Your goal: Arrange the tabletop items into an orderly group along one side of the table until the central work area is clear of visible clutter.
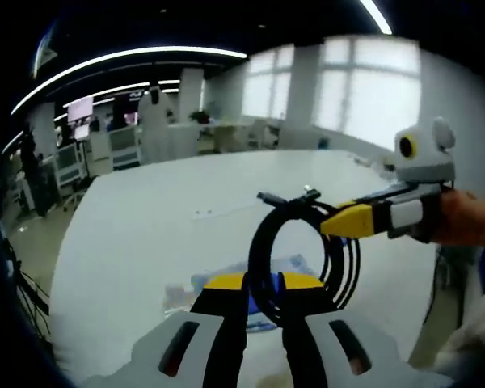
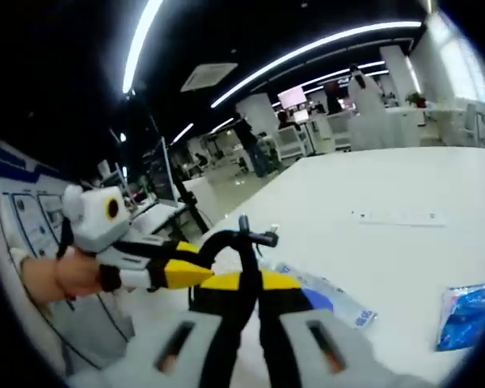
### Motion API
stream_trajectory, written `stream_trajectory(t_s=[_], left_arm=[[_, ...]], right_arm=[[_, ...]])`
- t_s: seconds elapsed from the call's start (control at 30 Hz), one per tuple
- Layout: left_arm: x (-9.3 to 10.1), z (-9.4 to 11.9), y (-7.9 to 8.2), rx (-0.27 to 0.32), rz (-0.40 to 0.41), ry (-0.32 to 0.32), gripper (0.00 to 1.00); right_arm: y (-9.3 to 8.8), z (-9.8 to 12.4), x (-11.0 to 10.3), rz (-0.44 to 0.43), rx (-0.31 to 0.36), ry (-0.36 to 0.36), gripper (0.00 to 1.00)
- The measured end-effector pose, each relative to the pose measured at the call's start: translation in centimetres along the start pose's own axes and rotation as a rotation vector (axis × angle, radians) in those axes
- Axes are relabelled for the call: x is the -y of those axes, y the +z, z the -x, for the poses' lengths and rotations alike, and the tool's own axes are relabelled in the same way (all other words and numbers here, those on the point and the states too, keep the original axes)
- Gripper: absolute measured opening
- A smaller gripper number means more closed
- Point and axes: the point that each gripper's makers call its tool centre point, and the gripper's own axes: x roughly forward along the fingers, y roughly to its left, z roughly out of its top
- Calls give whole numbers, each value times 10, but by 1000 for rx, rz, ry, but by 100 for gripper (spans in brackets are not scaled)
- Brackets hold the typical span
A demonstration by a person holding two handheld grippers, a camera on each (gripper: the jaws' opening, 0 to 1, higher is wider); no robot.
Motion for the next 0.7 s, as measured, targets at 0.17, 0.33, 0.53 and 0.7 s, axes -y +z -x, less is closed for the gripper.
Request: stream_trajectory(t_s=[0.17, 0.33, 0.53, 0.7], left_arm=[[20, -4, 0, -18, -17, -15, 8], [46, -11, 3, -17, -20, -44, 7], [83, -22, 9, -14, -33, -94, 6], [109, -32, 12, -13, -34, -137, 6]], right_arm=[[-5, 19, 7, -4, 5, -26, 3], [-8, 46, 16, -11, 17, -60, 3], [-11, 82, 28, -17, 35, -107, 3], [-14, 112, 44, -20, 47, -145, 3]])
